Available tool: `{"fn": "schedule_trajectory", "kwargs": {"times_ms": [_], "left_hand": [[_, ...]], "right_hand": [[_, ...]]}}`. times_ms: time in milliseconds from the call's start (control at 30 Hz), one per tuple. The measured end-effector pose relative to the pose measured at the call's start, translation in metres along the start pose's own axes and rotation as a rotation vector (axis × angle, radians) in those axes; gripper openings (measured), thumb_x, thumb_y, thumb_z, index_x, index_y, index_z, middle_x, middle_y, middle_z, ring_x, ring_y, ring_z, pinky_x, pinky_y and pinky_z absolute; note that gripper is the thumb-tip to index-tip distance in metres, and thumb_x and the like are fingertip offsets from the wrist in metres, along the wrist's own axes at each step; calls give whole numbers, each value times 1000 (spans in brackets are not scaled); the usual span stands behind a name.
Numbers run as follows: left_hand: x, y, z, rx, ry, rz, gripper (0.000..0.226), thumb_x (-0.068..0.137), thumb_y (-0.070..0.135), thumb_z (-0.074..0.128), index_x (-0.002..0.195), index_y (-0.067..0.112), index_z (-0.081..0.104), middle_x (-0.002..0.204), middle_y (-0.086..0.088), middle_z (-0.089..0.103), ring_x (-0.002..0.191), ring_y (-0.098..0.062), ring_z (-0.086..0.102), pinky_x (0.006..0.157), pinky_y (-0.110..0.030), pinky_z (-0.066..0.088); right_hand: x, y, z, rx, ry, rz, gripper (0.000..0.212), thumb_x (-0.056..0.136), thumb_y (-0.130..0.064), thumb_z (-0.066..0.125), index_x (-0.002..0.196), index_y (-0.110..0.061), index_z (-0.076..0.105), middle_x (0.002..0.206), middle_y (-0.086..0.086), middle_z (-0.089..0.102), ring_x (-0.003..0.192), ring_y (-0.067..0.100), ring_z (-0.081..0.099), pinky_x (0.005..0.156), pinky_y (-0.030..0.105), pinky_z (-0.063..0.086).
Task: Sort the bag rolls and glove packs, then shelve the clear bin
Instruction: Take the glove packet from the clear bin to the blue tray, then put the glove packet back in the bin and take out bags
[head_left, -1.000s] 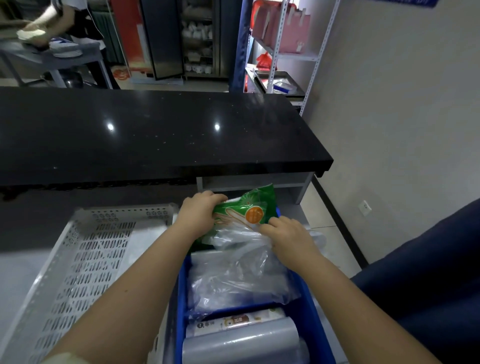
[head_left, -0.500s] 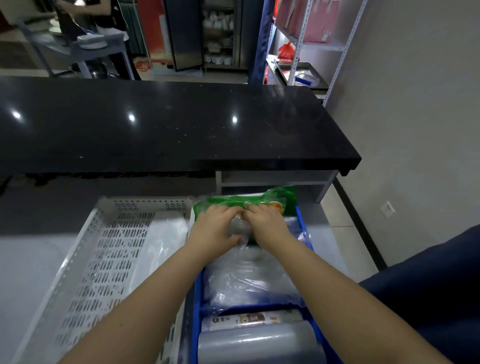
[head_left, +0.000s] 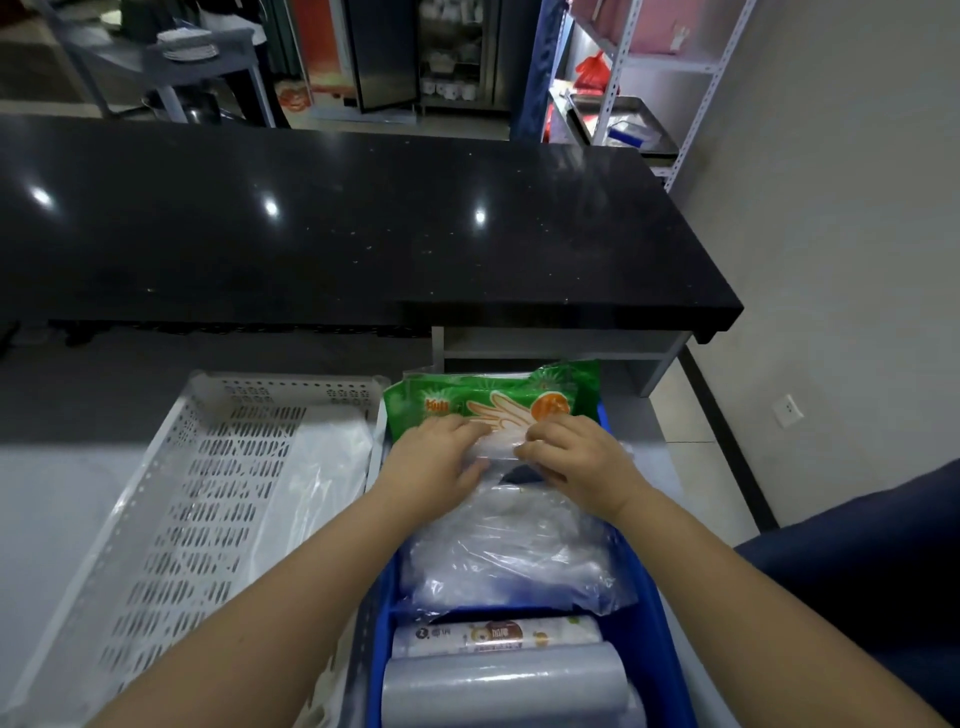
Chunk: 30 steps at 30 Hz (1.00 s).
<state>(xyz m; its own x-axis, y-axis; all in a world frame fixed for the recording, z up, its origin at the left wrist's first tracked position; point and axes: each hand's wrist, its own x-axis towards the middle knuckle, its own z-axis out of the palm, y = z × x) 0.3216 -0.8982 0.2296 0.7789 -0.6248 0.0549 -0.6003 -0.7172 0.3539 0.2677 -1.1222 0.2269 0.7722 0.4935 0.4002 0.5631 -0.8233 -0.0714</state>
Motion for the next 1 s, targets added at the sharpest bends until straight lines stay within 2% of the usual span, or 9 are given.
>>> {"fn": "schedule_trajectory", "kwargs": {"times_ms": [133,267,433,533,600,667,767,867,1000], "left_hand": [[-26,0,5,-13,-136,105,53,89,60,34,131,34,52,133,8,55,120,-14,49,97,-36,43],[-18,-9,9,87,-232,68,50,96,55,31,136,32,50,146,6,46,131,-17,42,106,-37,35],[-13,-16,14,135,-247,61,48,98,53,28,128,31,58,139,6,54,125,-16,48,101,-35,36],[-17,-13,16,130,-252,55,51,97,55,24,124,30,59,130,8,61,118,-14,53,98,-35,35],[-19,-10,14,129,-268,41,50,97,54,24,125,31,58,128,9,62,116,-14,54,98,-35,34],[-21,-7,9,116,-247,16,46,96,51,29,127,31,56,127,8,61,116,-15,52,98,-35,35],[-28,-3,-3,121,-150,-8,43,95,47,37,131,29,53,130,6,59,117,-16,51,97,-37,40],[-41,4,-20,108,-25,-57,41,94,48,43,127,27,57,124,5,62,112,-18,55,92,-37,43],[-69,3,-45,99,156,-220,34,90,37,55,121,26,63,114,3,67,105,-22,59,88,-38,44]], "right_hand": [[4,2,10,4,8,-18,16,70,-6,81,84,-9,73,90,9,71,79,28,65,62,36,51],[7,6,11,42,-129,27,22,66,-10,84,87,-11,77,88,6,73,78,29,64,63,39,53],[7,15,12,190,-442,276,28,88,-15,60,113,-23,70,122,-4,66,112,19,55,95,38,46],[1,14,10,292,-653,472,31,93,-30,47,120,-35,62,125,-8,62,108,14,55,91,35,48],[-1,10,7,302,-697,501,33,94,-33,44,124,-37,58,126,-6,61,106,15,56,87,33,48],[0,6,1,297,-619,508,32,94,-32,49,125,-35,58,127,-6,61,108,15,56,88,33,49],[7,-4,-15,253,-368,450,31,91,-24,58,122,-28,63,124,-3,64,110,20,56,90,38,49],[25,-23,-31,243,-108,326,27,83,-9,67,109,-16,71,101,5,72,94,28,63,79,40,52],[64,-61,-33,265,-73,137,25,81,-13,70,106,-13,72,97,6,72,92,28,63,80,41,50]]}}
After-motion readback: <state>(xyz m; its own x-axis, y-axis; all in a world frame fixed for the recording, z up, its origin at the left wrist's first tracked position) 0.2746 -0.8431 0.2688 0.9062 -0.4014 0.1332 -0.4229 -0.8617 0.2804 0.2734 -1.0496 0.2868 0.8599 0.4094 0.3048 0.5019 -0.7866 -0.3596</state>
